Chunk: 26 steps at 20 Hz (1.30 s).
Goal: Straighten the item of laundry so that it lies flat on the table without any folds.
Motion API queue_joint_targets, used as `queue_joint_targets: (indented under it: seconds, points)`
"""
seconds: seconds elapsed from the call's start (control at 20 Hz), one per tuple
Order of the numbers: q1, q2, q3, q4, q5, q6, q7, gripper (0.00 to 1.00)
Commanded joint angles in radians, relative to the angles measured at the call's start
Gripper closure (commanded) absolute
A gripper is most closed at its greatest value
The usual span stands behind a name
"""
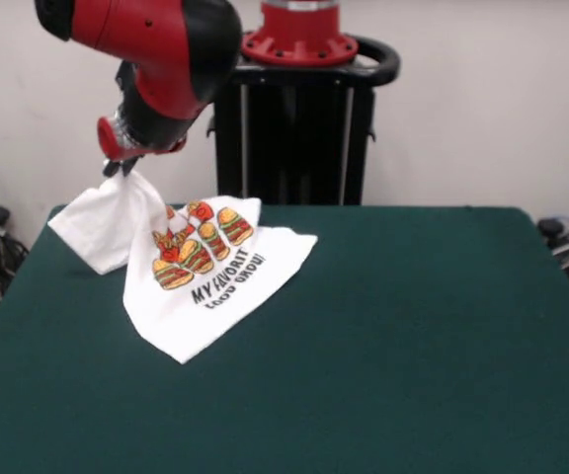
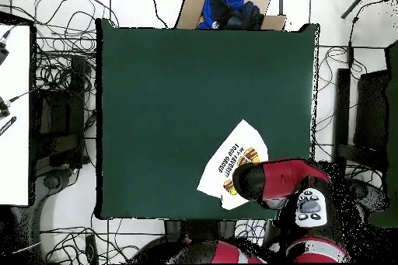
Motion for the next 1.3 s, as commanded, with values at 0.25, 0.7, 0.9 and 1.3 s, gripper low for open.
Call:
queue_joint_targets:
  seconds: [0.25,0.7,0.9,1.3]
  points:
    - [0.016,0.004,0.057,-0.049,0.072,0.214,0.049,1.00]
    - [-0.081,-0.035,0.149,0.022,0.086,0.120,-0.041,1.00]
    - [-0.132,-0.050,0.206,0.049,0.086,0.090,-0.084,1.00]
    - [-0.168,-0.057,0.261,0.063,0.075,0.128,-0.086,0.00]
